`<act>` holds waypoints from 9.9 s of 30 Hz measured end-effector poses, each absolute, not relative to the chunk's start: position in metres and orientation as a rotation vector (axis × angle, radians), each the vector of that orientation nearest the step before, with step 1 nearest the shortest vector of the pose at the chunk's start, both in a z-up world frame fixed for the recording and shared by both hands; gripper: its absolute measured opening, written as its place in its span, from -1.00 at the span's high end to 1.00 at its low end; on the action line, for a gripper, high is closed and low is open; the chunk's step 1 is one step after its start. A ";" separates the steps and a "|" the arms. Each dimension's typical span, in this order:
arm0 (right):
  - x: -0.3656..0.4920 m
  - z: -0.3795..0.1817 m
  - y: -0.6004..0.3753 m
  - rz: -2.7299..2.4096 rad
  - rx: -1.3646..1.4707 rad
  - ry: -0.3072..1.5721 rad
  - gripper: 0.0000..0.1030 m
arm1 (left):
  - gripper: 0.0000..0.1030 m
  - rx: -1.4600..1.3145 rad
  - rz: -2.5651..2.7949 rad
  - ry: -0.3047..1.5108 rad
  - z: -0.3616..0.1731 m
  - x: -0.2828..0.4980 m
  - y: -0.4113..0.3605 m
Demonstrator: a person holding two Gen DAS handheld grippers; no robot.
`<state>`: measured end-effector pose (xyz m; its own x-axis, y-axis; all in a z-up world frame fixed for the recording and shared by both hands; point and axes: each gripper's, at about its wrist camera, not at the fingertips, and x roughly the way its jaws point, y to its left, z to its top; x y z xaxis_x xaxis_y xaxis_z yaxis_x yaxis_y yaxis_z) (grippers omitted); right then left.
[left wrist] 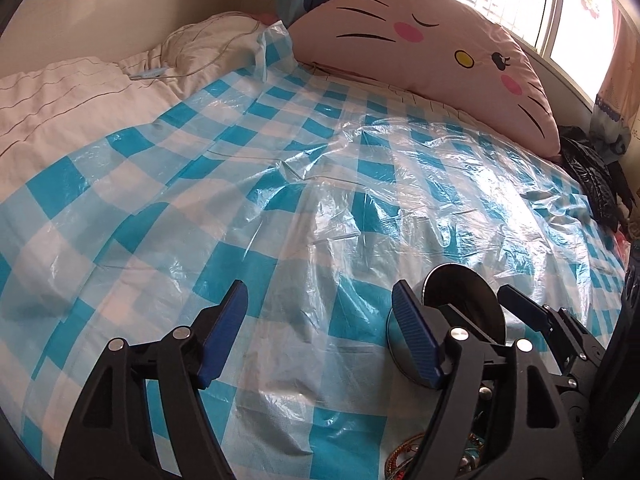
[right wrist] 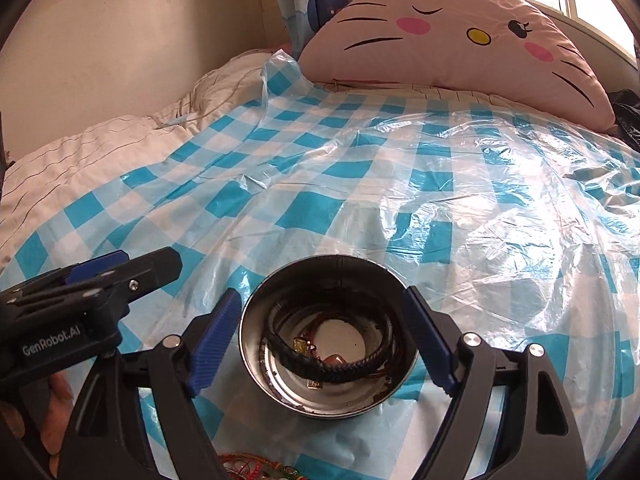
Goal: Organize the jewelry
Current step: 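Drop the black bracelet into the tin with the right tool while the left tool drops the necklace in, then grasp the red beaded string bracelet with the left tool and lift it, then grasp the small red cord bracelet with the right tool while the left tool holds its bracelet, then carry the small red bracelet over the tin and release it with the right tool, then drop the red beaded bracelet into the tin with the left tool, then move both tools back toward the gold bangle pile, then grasp a gold bangle with the left tool while the right tool grasps the green-beaded gold bracelet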
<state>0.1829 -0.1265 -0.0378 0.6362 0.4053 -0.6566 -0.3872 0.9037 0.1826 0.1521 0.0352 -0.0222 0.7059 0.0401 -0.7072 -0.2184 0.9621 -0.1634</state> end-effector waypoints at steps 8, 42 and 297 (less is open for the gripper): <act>0.152 -0.013 -0.173 0.349 0.127 0.710 -0.62 | -0.49 -0.236 0.129 0.767 -0.021 0.142 0.028; 0.090 -0.023 -0.243 0.210 0.315 0.744 -0.70 | 0.95 -0.148 -0.255 0.933 -0.054 0.102 -0.034; 0.117 -0.071 -0.183 0.299 -0.052 0.998 -0.59 | 0.90 0.029 -0.190 0.965 -0.064 0.075 -0.051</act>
